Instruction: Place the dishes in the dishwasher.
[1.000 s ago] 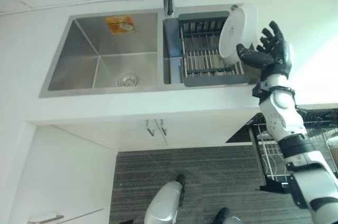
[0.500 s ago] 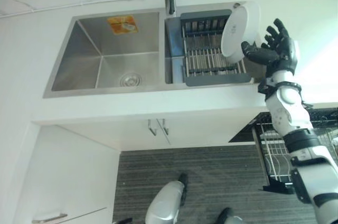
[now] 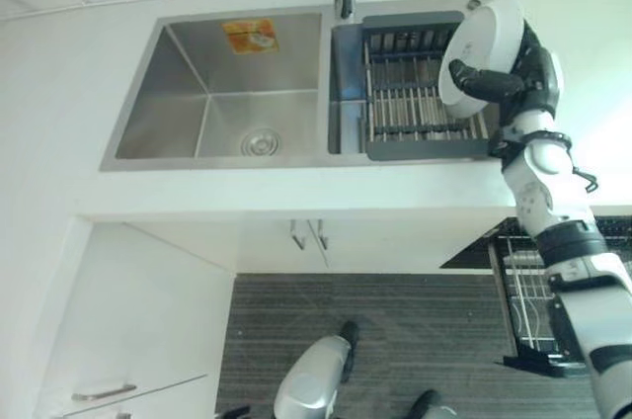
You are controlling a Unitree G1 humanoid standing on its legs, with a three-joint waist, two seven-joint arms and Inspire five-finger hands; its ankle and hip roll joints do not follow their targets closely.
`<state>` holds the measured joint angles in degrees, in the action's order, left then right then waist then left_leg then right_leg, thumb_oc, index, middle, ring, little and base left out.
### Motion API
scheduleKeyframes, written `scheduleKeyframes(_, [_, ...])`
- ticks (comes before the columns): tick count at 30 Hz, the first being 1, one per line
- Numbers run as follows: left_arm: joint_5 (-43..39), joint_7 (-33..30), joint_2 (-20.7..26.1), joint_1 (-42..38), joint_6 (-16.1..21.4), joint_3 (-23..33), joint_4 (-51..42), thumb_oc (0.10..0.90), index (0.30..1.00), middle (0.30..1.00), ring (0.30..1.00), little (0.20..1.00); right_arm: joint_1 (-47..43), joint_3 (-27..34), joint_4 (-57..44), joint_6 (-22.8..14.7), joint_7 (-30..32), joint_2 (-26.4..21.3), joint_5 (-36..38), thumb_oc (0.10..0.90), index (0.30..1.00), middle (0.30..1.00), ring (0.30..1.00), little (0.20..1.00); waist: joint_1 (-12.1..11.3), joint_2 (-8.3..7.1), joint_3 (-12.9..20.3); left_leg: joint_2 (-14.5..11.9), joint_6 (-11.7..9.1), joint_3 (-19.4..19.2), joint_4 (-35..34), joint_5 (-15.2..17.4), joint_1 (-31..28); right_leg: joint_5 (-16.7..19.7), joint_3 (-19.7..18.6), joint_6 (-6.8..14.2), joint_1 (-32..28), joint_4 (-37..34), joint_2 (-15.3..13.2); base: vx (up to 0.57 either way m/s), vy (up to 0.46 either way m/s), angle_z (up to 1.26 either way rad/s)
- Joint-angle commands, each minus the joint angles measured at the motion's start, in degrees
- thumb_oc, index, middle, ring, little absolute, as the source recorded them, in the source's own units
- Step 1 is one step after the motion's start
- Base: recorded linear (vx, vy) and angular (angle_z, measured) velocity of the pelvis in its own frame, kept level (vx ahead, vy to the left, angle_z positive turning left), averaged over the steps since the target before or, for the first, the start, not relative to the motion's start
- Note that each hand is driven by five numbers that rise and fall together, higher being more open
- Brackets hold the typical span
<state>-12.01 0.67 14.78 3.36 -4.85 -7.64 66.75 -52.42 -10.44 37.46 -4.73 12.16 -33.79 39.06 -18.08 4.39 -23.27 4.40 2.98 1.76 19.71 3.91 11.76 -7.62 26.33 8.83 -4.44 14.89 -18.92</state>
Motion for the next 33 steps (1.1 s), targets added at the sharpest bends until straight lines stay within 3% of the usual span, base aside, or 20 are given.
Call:
scheduleKeyframes(1, [1.78,0.22,4.79,4.03,0.0,-2.76,0.81,0.8,0.9,0.9,0.9,0.9,-10.07,-1.26,0.67,-3.75,-2.68,-5.9,2.81,0.772,0.858,0.858,0.858,0.858,-0.76,0.36,3.04,-5.16,-4.57,2.25,-2.52,3.52,-1.96,-0.65,-3.58,0.56,2.58,2.3,-2.04,0.03,0.038,0.03])
scheduleKeyframes(2, [1.83,0.2,4.82,4.21,0.25,-2.81,0.82,0.8,0.9,0.9,0.9,0.9,-10.18,-1.31,1.36,-4.51,-2.34,-5.93,2.12,0.4,0.3,0.3,0.3,0.3,-0.91,0.43,3.0,-5.15,-4.58,2.3,-2.52,3.47,-1.91,-0.64,-3.49,0.55,2.49,2.3,-2.09,0.03,0.027,0.04])
scheduleKeyframes(7, [1.22,0.49,5.02,3.98,0.39,-3.26,0.68,0.8,0.9,0.9,0.9,0.9,-12.1,-2.19,4.23,-6.77,0.71,-6.91,0.24,0.4,0.3,0.3,0.3,0.3,-1.4,0.75,2.49,-4.95,-4.58,2.6,-2.52,3.12,-1.36,-0.5,-3.02,0.56,2.38,2.3,-2.33,0.0,0.022,0.09])
scheduleKeyframes(14, [1.07,0.41,4.63,3.64,1.2,-3.79,0.36,0.8,0.9,0.9,0.9,0.9,-12.93,-2.28,4.81,-10.25,12.11,-7.48,-9.51,0.4,0.3,0.3,0.3,0.3,-1.72,1.09,1.88,-4.74,-4.37,3.09,-2.52,2.88,-0.68,-0.32,-3.05,0.33,2.94,2.3,-2.19,-0.04,-0.007,0.02])
scheduleKeyframes(16, [1.28,-0.01,4.35,3.33,1.62,-4.03,0.57,0.8,0.9,0.9,0.9,0.9,-12.44,-2.56,4.57,-14.43,16.85,-7.38,-13.59,0.4,0.3,0.3,0.3,0.3,-1.66,1.09,2.09,-4.9,-4.39,2.96,-2.52,2.92,-0.67,-0.17,-2.97,0.29,3.25,2.3,-2.15,-0.09,-0.047,0.01])
scheduleKeyframes(20, [2.0,-0.31,4.18,3.23,1.85,-4.0,1.02,0.8,0.9,0.9,0.9,0.9,-12.02,-2.76,2.29,-17.32,21.7,-7.01,-19.48,0.4,0.3,0.3,0.3,0.3,-1.45,0.89,2.78,-5.09,-4.39,2.71,-2.52,3.12,-0.95,-0.24,-2.96,0.41,3.25,2.3,-1.97,-0.05,-0.042,-0.01])
scheduleKeyframes(22, [2.82,-0.53,4.13,3.16,1.72,-4.07,1.51,0.8,0.9,0.9,0.9,0.9,-11.85,-3.64,-0.25,-20.09,27.04,-6.41,-24.99,0.4,0.3,0.3,0.3,0.3,-1.1,0.52,3.95,-5.47,-4.4,2.18,-2.52,3.46,-1.45,-0.48,-3.17,0.49,3.23,2.3,-1.7,-0.09,-0.08,-0.03])
scheduleKeyframes(23, [2.94,-0.46,4.14,3.27,1.58,-3.79,1.79,0.8,0.9,0.9,0.9,0.9,-11.12,-3.43,-2.6,-23.69,29.76,-5.59,-25.28,0.4,0.3,0.3,0.3,0.3,-0.84,0.24,4.68,-5.74,-4.43,1.85,-2.52,3.65,-1.7,-0.73,-3.47,0.55,3.24,2.3,-1.43,-0.09,-0.084,-0.08])
scheduleKeyframes(25, [2.77,-0.31,4.16,3.3,1.3,-3.34,2.02,0.8,0.9,0.9,0.9,0.9,-9.55,-2.5,-6.5,-26.96,31.64,-4.32,-25.74,0.4,0.3,0.3,0.3,0.3,-0.39,-0.11,5.38,-6.01,-4.42,1.46,-2.52,3.89,-1.9,-0.99,-3.79,0.62,3.38,2.3,-1.03,-0.09,-0.08,-0.16])
scheduleKeyframes(27, [3.41,-0.46,3.84,3.33,0.66,-2.16,2.26,0.8,0.9,0.9,0.9,0.9,-5.58,-0.71,-14.54,-27.91,33.37,-1.86,-27.93,0.4,0.3,0.3,0.3,0.3,0.43,-0.75,6.58,-6.62,-4.35,0.74,-2.52,4.49,-2.5,-1.35,-4.31,0.58,3.43,2.3,-0.4,-0.09,-0.11,-0.17])
scheduleKeyframes(33, [5.45,-1.66,2.77,3.0,0.14,-0.81,3.22,0.8,0.9,0.9,0.9,0.9,3.12,1.7,-25.91,-30.38,33.58,3.4,-29.07,0.4,0.3,0.3,0.3,0.3,2.89,-2.03,8.73,-8.48,-4.56,-1.69,-2.52,5.77,-3.82,-2.18,-6.09,0.01,3.78,2.3,1.22,-0.09,-0.113,-0.21])
